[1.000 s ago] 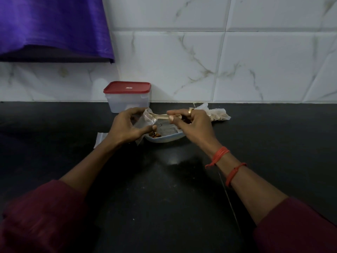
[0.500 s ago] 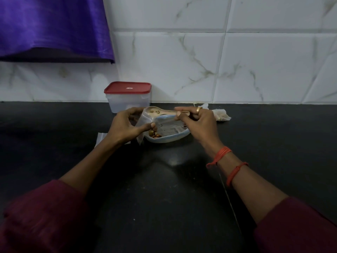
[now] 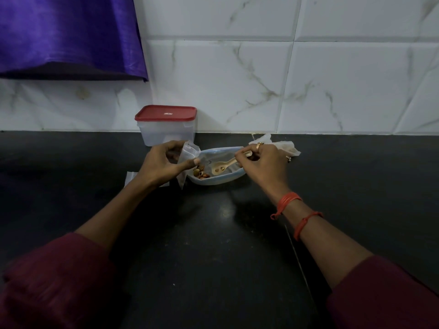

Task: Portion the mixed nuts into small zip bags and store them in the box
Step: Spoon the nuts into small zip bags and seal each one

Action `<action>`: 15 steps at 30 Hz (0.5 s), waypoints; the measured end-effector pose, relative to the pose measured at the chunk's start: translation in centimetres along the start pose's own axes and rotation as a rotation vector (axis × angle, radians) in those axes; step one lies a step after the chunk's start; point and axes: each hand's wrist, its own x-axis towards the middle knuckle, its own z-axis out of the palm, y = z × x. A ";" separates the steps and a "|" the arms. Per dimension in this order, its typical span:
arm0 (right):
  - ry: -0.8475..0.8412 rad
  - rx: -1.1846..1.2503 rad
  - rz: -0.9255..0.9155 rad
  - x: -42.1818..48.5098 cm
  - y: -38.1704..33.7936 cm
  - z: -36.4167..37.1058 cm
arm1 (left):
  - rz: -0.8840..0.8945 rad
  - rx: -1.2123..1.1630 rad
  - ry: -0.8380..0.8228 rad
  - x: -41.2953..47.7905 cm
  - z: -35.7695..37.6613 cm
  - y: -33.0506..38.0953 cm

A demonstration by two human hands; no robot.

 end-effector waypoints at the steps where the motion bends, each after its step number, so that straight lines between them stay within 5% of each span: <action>1: -0.014 -0.009 -0.008 0.0 0.0 0.0 | 0.000 0.001 -0.004 0.0 0.0 0.0; 15: -0.261 0.184 0.215 -0.3 -0.2 0.6 | -0.009 0.004 -0.051 0.0 0.1 0.3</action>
